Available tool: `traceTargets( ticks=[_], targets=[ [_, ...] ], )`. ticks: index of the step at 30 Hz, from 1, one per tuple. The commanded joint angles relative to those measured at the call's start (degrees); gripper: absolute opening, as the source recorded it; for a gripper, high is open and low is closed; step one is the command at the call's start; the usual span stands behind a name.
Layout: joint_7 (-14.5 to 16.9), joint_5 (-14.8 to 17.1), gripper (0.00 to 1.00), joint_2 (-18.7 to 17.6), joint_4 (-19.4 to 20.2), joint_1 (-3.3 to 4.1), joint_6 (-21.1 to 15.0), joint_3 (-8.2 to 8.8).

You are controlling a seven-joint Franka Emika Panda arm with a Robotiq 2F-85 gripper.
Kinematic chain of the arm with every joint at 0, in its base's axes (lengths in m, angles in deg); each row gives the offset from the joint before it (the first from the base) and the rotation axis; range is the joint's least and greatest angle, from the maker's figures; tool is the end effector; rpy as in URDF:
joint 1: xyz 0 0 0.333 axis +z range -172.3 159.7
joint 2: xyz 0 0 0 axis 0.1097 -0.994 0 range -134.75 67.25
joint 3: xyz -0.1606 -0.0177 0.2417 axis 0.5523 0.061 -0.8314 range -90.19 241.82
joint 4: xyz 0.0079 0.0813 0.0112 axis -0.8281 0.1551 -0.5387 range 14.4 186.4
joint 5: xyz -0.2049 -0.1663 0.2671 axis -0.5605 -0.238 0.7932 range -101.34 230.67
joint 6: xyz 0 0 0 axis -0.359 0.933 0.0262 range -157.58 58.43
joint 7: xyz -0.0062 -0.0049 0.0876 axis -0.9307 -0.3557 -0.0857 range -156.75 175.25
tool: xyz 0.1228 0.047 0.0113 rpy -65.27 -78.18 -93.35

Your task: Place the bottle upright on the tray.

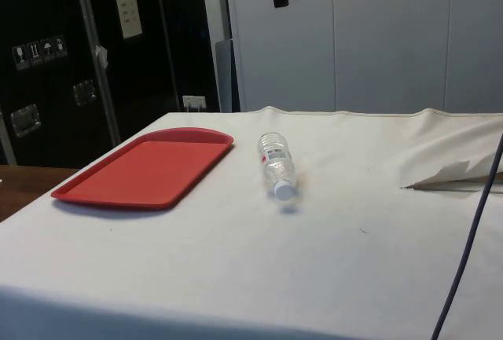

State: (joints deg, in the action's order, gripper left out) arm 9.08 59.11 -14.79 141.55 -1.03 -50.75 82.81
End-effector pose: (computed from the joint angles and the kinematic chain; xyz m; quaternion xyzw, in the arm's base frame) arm 0.4323 -0.0236 0.4340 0.9990 0.0042 -0.0360 0.0253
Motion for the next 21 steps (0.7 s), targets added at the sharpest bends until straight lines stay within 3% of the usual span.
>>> traceTargets(
  ticks=[1, 3, 21],
  targets=[
    [-0.06, -0.34, 1.0, 0.57, 0.69, 0.0, -0.92, -0.17],
    [0.0, -0.06, 1.0, 0.0, 0.17, 0.0, -0.17, -0.06],
    [0.23, -1.15, 1.0, 2.52, 4.18, 0.0, -6.02, -0.11]
  ],
)
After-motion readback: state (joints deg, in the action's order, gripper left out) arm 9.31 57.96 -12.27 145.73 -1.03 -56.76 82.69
